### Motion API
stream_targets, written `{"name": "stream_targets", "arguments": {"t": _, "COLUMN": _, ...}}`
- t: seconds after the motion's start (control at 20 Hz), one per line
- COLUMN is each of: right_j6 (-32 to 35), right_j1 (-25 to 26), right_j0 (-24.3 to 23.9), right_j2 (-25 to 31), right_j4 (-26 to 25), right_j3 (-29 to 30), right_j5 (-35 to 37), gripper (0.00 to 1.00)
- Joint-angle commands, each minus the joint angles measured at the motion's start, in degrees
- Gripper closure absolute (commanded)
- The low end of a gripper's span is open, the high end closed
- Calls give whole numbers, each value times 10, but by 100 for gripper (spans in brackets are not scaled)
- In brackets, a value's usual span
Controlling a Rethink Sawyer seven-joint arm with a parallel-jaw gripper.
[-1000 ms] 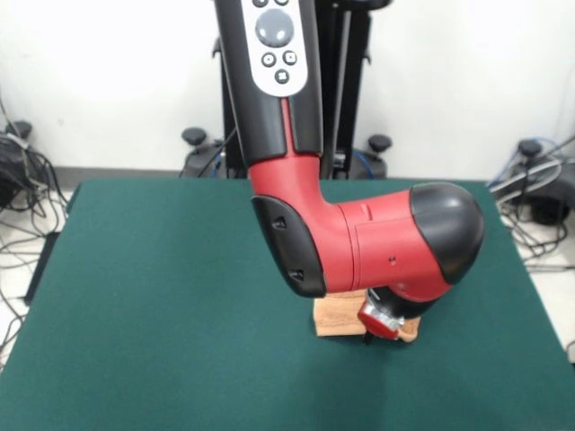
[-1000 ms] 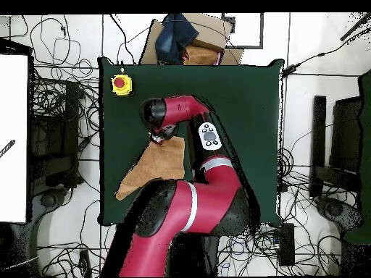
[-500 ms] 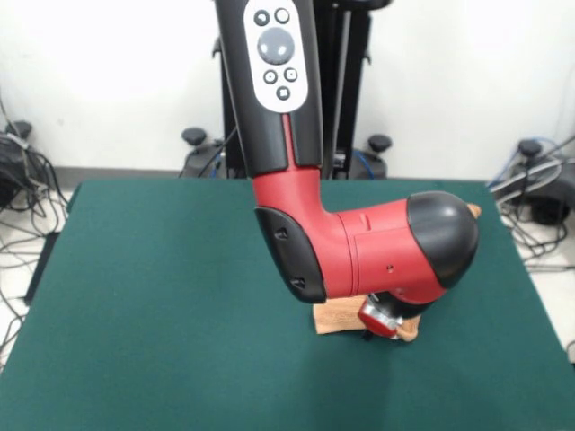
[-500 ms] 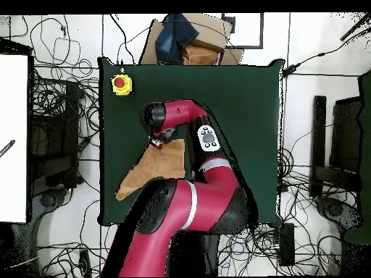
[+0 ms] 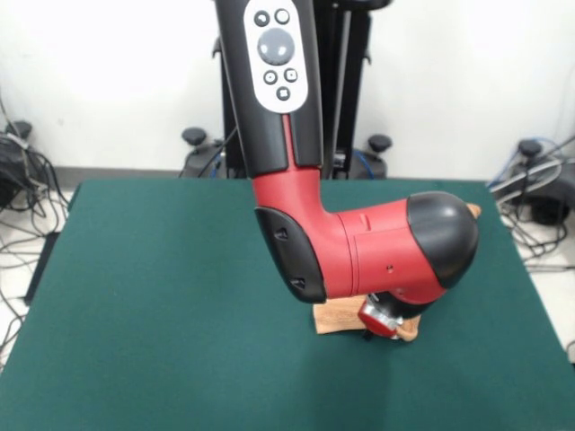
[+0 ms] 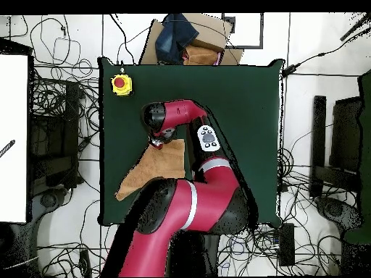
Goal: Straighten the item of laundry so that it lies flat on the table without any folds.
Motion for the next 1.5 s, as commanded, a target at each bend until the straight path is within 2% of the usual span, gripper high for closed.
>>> {"name": "stream_targets", "arguments": {"t": 0.05, "right_j6": -71, "right_j1": 16, "right_j0": -3, "right_j2": 9, "right_j4": -36, "right_j3": 15, "right_j5": -53, "gripper": 0}}
{"name": "stream_targets", "arguments": {"t": 0.9, "right_j6": -54, "right_j1": 10, "right_j0": -1, "right_j2": 6, "right_j4": -31, "right_j3": 22, "right_j5": -49, "gripper": 0}}
{"name": "stream_targets", "arguments": {"t": 0.95, "right_j6": -54, "right_j1": 10, "right_j0": -1, "right_j2": 6, "right_j4": -31, "right_j3": 23, "right_j5": -50, "gripper": 100}}
{"name": "stream_targets", "arguments": {"t": 1.5, "right_j6": -51, "right_j1": 10, "right_j0": -1, "right_j2": 6, "right_j4": -30, "right_j3": 23, "right_j5": -49, "gripper": 100}}
